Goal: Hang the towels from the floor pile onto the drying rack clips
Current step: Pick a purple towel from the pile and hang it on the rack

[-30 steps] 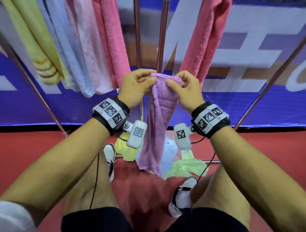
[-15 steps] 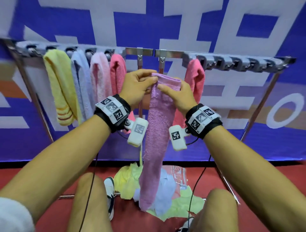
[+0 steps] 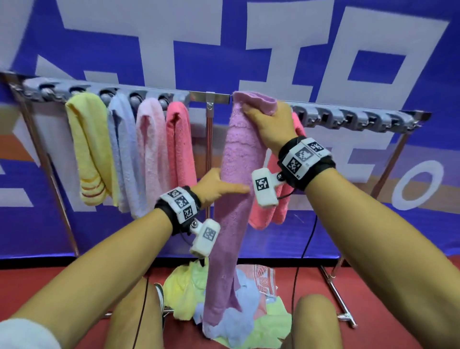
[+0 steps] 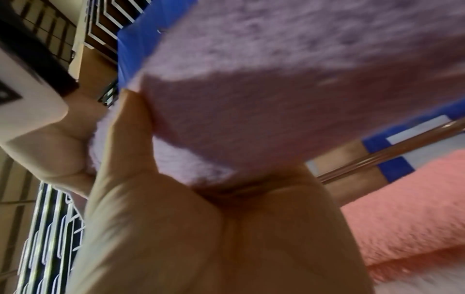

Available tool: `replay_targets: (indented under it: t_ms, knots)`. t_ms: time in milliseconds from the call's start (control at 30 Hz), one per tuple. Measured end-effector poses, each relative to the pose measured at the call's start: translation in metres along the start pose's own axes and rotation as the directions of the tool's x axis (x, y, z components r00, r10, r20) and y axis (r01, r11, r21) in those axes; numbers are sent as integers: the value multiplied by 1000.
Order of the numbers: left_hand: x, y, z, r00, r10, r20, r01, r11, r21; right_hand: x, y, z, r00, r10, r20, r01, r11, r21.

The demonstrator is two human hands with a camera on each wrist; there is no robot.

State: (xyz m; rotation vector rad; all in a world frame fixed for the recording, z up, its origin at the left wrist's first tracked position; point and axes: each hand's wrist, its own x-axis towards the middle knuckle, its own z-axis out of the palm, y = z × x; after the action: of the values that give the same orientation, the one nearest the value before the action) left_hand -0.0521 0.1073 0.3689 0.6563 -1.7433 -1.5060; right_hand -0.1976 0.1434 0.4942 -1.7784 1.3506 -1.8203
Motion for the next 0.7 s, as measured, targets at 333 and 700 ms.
replay_targets:
  t_ms: [333, 700]
  knots:
    - [-14, 20, -53, 996, -94, 9, 94, 995, -18, 19, 21, -78, 927, 131, -351, -277, 869, -409]
    - [8, 105, -13, 992, -8, 123, -4, 995, 98, -29, 5, 13, 832, 328, 448, -329, 941, -78]
